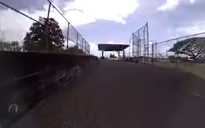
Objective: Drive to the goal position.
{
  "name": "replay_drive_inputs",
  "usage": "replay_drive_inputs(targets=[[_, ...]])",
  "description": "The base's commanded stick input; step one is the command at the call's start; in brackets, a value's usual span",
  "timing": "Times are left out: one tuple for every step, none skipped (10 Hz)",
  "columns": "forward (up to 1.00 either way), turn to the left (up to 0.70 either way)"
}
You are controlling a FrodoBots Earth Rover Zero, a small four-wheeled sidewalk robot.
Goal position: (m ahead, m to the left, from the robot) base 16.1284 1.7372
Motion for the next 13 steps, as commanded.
replay_drive_inputs(targets=[[0.70,0.31],[0.70,0.08],[0.70,0.02],[0.70,0.01],[0.70,0.01],[0.70,0.01],[0.70,0.01],[0.70,0.01],[0.70,0.01],[0.70,0.01],[0.70,0.01],[0.70,0.00],[0.70,-0.01]])
